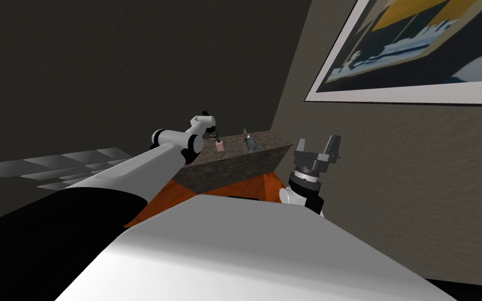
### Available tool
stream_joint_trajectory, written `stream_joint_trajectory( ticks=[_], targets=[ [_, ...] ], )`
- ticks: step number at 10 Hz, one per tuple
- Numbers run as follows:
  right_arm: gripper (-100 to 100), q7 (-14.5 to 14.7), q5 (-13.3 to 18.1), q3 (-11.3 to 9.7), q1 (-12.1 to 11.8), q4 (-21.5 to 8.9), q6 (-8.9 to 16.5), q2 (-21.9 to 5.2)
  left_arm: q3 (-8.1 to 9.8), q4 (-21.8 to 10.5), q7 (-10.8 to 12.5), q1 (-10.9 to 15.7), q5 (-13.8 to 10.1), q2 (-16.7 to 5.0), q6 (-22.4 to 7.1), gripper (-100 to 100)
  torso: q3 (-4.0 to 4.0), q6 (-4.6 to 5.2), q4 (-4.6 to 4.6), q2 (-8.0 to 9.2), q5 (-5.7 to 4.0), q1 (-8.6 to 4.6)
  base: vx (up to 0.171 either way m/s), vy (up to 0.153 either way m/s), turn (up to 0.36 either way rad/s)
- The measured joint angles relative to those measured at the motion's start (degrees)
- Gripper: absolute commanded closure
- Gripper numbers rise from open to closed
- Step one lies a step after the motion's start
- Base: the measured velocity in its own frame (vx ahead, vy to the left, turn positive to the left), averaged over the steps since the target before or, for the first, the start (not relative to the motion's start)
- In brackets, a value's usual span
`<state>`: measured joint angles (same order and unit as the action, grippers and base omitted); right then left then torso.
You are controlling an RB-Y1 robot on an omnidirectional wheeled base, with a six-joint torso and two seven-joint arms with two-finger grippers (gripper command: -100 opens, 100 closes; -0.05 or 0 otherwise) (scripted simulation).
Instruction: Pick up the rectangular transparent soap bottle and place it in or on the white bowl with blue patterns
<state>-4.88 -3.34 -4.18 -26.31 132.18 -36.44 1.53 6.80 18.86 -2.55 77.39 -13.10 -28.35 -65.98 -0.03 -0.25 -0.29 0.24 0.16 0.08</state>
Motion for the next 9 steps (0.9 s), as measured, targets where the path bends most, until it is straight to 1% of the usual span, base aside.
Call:
stream_joint_trajectory(
  ticks=[1,2,3,4,5,6,7,8,9],
  targets=[
    [0,0.0,0.0,0.0,0.0,0.0,0.0,0.0,0.14,1.5,0.3,-0.8,-0.1,-0.2,0.1,100,-0.03,0.0,-0.02,-0.04,0.01,0.03,-0.01,-0.001,0.01],
    [0,0.0,0.0,0.0,0.0,0.0,0.0,0.0,0.19,2.3,0.5,-1.1,-0.1,-0.3,-0.2,100,-0.07,0.03,-0.04,-0.12,0.01,0.03,-0.013,0.003,0.081],
    [0,0.0,0.0,0.0,0.0,0.0,0.0,0.0,0.6,2.5,1.1,-1.3,-0.4,-0.9,1.0,100,-0.08,-0.07,-0.02,-0.14,0.02,0.12,-0.009,0.007,0.119],
    [0,0.0,0.0,0.0,0.0,0.0,0.0,0.0,0.9,1.8,2.0,-0.8,-0.6,-1.6,2.8,100,-0.07,-0.07,-0.01,-0.15,0.02,0.16,0.002,0.008,0.029],
    [0,0.0,0.0,0.0,0.0,0.0,0.0,0.0,1.16,5.7,2.9,-2.8,-0.7,-1.8,2.2,100,-0.11,-0.01,-0.05,-0.18,0.04,0.15,0.003,0.006,-0.018],
    [0,0.0,0.0,0.0,0.0,0.0,0.0,0.0,1.23,5.3,3.0,-2.5,-0.8,-2.0,2.2,100,-0.13,0.03,-0.07,-0.21,0.02,0.08,0.004,0.004,0.034],
    [0,0.0,0.0,0.0,0.0,0.0,0.0,0.0,1.39,4.3,3.2,-2.0,-0.9,-2.3,3.1,100,-0.14,-0.01,-0.05,-0.23,0.01,0.07,0.015,0.003,0.074],
    [0,0.0,0.0,0.0,0.0,0.0,0.0,0.0,1.66,1.3,3.4,-0.6,-1.1,-2.9,5.4,100,-0.15,-0.04,-0.06,-0.26,0.01,0.1,0.016,0.003,0.032],
    [0,0.0,0.0,0.0,0.0,0.0,0.0,0.0,1.88,1.8,3.6,-1.0,-1.2,-3.3,6.2,100,-0.16,-0.01,-0.07,-0.27,0.02,0.1,0.008,0.003,-0.002]
  ],
)
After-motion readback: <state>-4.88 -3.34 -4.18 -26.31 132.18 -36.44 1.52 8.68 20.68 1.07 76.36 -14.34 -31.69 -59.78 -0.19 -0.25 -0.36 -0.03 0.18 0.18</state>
